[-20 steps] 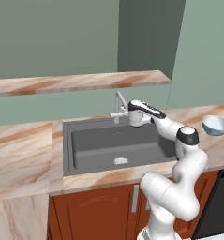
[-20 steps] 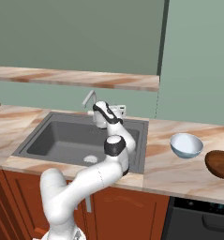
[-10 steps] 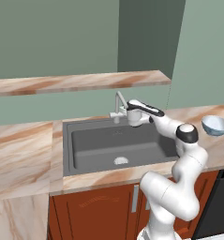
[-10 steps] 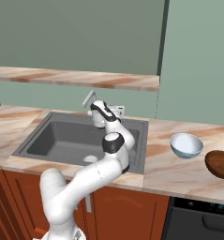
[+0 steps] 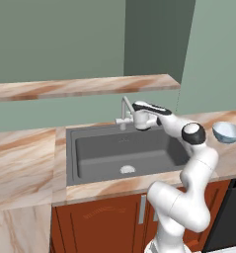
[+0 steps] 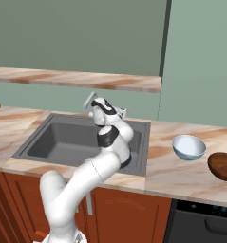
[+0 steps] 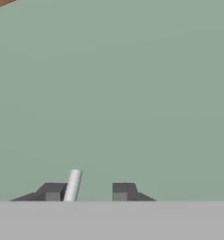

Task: Rinse each bowl for a few seconds and place them down in the sink or on the counter.

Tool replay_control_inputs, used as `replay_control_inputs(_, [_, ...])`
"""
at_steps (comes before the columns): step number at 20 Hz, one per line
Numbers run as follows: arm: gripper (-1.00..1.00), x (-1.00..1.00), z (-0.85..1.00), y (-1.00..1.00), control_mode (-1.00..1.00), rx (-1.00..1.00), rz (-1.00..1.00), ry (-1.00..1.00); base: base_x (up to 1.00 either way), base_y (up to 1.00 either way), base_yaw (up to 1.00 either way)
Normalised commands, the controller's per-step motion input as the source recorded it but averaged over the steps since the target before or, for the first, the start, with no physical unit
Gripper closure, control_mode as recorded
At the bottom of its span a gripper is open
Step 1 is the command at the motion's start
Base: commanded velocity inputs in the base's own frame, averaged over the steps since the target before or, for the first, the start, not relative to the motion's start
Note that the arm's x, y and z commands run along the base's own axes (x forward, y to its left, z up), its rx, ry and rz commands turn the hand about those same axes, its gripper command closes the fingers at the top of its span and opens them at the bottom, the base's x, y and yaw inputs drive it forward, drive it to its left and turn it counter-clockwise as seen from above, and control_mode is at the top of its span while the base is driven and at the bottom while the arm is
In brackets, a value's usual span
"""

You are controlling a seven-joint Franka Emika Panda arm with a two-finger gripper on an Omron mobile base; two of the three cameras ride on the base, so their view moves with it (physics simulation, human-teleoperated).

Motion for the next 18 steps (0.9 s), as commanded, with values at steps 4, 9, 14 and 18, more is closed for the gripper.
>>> replay_control_inputs(4, [1.00,-0.04,-0.19,-0.59,-1.00,0.04,0.00,0.13,0.00,0.00,0.00])
replay_control_inputs(9, [1.00,-0.08,-0.21,-0.59,-1.00,0.05,0.00,0.13,0.00,0.00,0.00])
replay_control_inputs(14, [1.00,-0.12,-0.22,-0.59,-1.00,0.05,0.00,0.13,0.00,0.00,0.00])
replay_control_inputs(18, [1.00,-0.19,-0.25,-0.56,-1.00,0.05,0.00,0.14,0.00,0.00,0.00])
